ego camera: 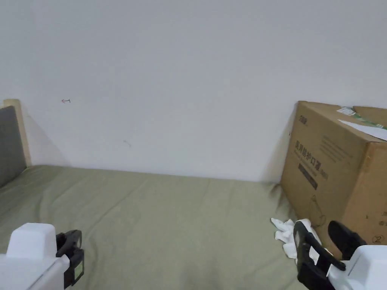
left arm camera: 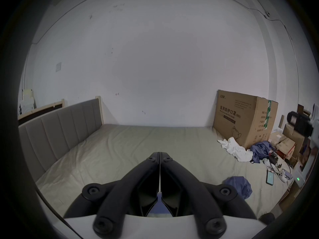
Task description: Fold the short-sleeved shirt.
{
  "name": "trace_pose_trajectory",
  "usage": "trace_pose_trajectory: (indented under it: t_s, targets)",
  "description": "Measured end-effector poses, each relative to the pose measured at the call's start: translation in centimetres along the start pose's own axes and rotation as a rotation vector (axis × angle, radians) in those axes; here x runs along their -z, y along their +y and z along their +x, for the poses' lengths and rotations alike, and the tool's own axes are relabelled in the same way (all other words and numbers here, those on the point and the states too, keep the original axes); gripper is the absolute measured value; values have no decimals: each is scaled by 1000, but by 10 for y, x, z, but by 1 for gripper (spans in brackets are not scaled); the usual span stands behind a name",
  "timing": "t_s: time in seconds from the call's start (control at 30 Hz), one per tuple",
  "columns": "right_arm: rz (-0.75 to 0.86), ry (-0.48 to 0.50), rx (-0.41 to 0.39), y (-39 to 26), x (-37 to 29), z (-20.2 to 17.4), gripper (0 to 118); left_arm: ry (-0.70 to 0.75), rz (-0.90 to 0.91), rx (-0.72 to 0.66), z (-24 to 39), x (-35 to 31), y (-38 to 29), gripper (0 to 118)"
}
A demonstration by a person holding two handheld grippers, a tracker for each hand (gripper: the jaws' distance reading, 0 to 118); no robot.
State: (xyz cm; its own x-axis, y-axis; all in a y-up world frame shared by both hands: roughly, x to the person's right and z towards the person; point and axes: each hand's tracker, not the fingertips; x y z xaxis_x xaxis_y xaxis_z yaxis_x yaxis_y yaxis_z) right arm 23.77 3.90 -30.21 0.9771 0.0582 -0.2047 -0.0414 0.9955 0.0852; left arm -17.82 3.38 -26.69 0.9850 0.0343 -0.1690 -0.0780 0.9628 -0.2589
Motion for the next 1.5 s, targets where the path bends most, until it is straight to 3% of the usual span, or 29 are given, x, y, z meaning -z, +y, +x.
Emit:
trace_pose_trajectory:
  t_s: [0.03, 0.13, 0.17, 0.2, 0.23, 0.27, 0.37, 0.4, 0.47, 0.57, 0.73, 0.8, 0.87, 0.93, 1.0, 1.07, 1.13, 1.17, 1.2, 1.27, 1.3, 1.37, 1.43, 1.5]
  targets:
    - [-6, 8, -17, 1, -1, -3, 0, 1, -10, -8, -4, 4, -4, 3]
    - [-28, 45, -18, -10, -2, -6, 0, -29, -68, -86, -27, 26, -19, 5]
    - [-51, 56, -21, -16, 0, -8, 0, -90, -86, -141, -40, 39, -25, 16]
    - [-63, 50, -32, -22, 1, -11, 0, -170, -135, -224, -57, 56, -33, 37]
    - [-68, 51, -37, -28, 2, -12, 0, -240, -195, -302, -74, 73, -41, 37]
    - [-73, 57, -34, -30, 7, -15, 0, -314, -260, -391, -93, 96, -54, 47]
    - [-106, 106, -8, -44, 8, -14, 0, -478, -304, -605, -144, 145, -95, 114]
    - [-121, 114, -13, -44, 12, -17, 0, -549, -359, -667, -161, 163, -107, 118]
    - [-142, 135, -15, -53, 13, -17, 0, -602, -445, -726, -188, 190, -129, 118]
    - [-178, 167, 48, -61, 19, -16, 0, -507, -500, -653, -228, 229, -161, 118]
    - [-184, 88, 10, -67, 31, -24, 0, -563, -689, -725, -267, 286, -215, 118]
    - [-183, 71, 13, -68, 35, -26, 0, -598, -771, -701, -215, 267, -210, 118]
    - [-180, 65, 1, -67, 38, -31, 0, -679, -839, -722, -201, 277, -231, 118]
    - [-202, 80, 40, -63, 42, -38, 0, -786, -737, -709, -200, 294, -257, 118]
    - [-222, 130, 117, -62, 46, -41, 0, -859, -742, -810, -193, 302, -264, 118]
    - [-216, 125, 106, -61, 46, -46, 0, -935, -772, -875, -198, 320, -280, 118]
    - [-220, 136, 97, -61, 48, -52, 0, -979, -771, -792, -183, 323, -281, 118]
    - [-228, 147, 106, -62, 51, -55, 0, -969, -765, -753, -187, 321, -270, 110]
    - [-241, 168, 127, -63, 52, -55, 0, -987, -760, -743, -185, 322, -267, 83]
    - [-255, 173, 126, -67, 54, -60, 0, -961, -761, -735, -185, 323, -266, 47]
    - [-262, 175, 124, -68, 55, -63, 0, -915, -811, -695, -161, 322, -269, 20]
    - [-276, 180, 130, -71, 55, -64, 0, -755, -821, -498, -154, 314, -266, 21]
    - [-288, 184, 138, -72, 55, -66, 0, -822, -798, -601, -164, 304, -256, 21]
    - [-294, 185, 141, -72, 51, -65, 0, -733, -758, -549, -173, 291, -240, 20]
